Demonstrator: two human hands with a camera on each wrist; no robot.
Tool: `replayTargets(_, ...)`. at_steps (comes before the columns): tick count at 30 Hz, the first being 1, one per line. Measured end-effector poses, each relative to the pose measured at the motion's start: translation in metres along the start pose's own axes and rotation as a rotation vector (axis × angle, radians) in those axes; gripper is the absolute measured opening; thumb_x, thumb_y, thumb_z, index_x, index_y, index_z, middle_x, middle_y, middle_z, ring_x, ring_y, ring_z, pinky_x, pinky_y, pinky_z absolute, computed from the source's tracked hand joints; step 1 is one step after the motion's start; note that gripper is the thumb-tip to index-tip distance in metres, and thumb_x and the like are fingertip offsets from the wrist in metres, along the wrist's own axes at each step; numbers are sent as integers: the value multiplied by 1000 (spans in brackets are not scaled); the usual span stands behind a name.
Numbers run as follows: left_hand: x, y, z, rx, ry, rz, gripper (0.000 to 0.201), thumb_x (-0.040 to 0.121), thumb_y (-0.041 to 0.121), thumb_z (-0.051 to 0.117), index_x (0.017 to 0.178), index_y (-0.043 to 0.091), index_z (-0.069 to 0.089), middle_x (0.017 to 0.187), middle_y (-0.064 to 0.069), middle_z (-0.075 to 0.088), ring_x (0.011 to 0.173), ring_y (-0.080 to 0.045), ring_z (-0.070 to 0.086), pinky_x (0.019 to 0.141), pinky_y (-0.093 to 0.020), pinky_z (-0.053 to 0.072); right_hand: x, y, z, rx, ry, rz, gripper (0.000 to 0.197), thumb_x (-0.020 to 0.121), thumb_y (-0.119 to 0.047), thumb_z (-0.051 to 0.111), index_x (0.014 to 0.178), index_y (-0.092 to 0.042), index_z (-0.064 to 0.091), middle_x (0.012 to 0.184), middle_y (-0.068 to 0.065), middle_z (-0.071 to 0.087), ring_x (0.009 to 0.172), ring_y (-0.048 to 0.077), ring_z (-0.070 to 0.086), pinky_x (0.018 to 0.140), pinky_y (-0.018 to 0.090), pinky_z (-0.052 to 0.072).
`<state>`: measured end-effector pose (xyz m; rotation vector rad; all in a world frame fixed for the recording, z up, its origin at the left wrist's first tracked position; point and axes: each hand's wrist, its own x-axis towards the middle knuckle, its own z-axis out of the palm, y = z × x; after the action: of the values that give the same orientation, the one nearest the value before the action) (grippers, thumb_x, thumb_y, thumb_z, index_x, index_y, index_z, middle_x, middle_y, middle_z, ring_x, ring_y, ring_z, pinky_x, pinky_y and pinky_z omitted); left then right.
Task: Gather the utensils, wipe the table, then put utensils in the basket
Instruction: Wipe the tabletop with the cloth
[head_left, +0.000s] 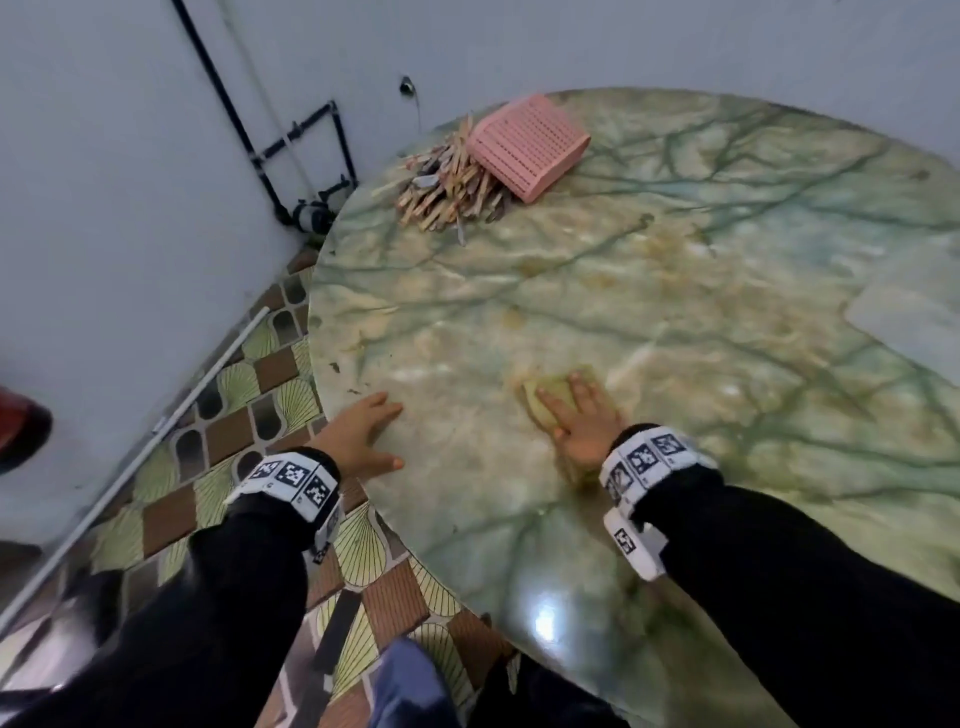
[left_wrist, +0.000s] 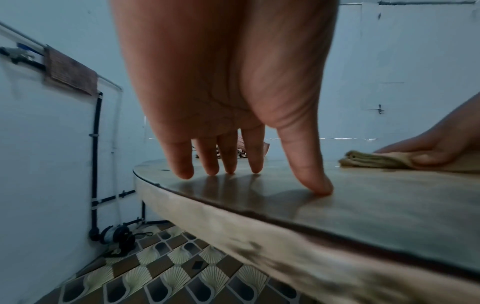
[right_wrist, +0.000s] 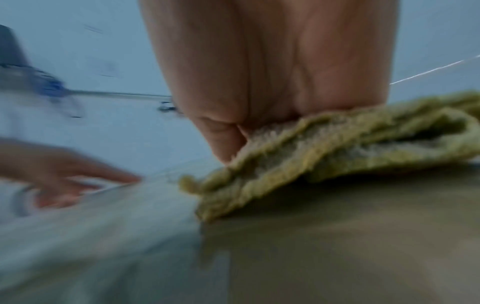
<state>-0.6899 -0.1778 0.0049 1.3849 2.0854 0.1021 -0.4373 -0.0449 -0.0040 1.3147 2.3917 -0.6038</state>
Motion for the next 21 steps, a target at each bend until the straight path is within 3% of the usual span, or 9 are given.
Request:
replayTargets(3, 15, -19, -19, 42, -55, 55, 94, 68, 26, 80, 145, 20, 28, 157, -3, 10, 144, -21, 14, 118, -35, 13, -32, -81, 37, -72, -111, -263, 61, 99, -23, 32, 145, -44, -1, 154, -2, -24, 143, 22, -18, 114, 54, -1)
replayTargets(6, 30, -36, -37, 103, -93, 114, 95, 66, 28, 81, 145, 23, 28, 157, -3, 8, 144, -21, 12, 118, -34, 13, -74, -91, 59, -80, -206, -395, 66, 99, -20, 35, 137, -54, -6, 143, -10, -34, 132, 10, -26, 109, 47, -15)
replayTargets(9, 42, -49, -47, 99, -111, 168, 94, 64, 29, 83, 143, 26, 32, 157, -3, 9, 144, -20, 11, 118, -34, 13, -100, -52, 55, -11, -302, -253, 62, 100, -22, 35, 140, -52, -2, 134, -16, -38, 128, 4, -25, 113, 46, -12)
replayTargets(11, 48, -54, -50, 78, -130, 198, 95, 62, 29, 84, 143, 28, 33, 158, -2, 7, 145, -19, 9, 119, -36, 14, -95, -11, 42, 45, -289, -48, 63, 100, -27, 33, 137, -41, -16, 137, -17, -36, 131, 6, -23, 115, 49, -3)
replayTargets(14, 52, -58, -49, 111, -144, 233, 98, 62, 33, 83, 144, 32, 29, 158, -1, 4, 145, -19, 6, 119, -42, 13, -57, 41, 24, 87, -68, 252, 66, 96, -37, 31, 129, -31, -27, 154, 1, -22, 144, 23, -13, 117, 51, 10)
replayTargets(16, 54, -60, -48, 132, -139, 246, 98, 62, 35, 82, 144, 32, 28, 158, -1, 5, 146, -18, 6, 119, -42, 13, -26, 38, 13, 105, 42, 381, 67, 98, -31, 34, 142, -27, -16, 157, 11, -13, 145, 31, -5, 117, 45, 10)
replayTargets(18, 56, -61, -49, 151, -135, 248, 98, 62, 36, 82, 144, 33, 28, 158, 0, 6, 146, -18, 6, 119, -42, 14, 5, -2, 4, 92, 81, 391, 62, 99, -26, 34, 148, -29, -4, 157, 13, -11, 145, 32, -2, 118, 41, 9)
replayTargets(21, 57, -63, -51, 150, -131, 245, 99, 61, 37, 83, 143, 34, 29, 158, 0, 6, 146, -19, 8, 119, -43, 16, 25, -93, 14, -4, 60, 131, 61, 98, -25, 35, 148, -36, 2, 157, 4, -14, 146, 27, -6, 116, 47, 8)
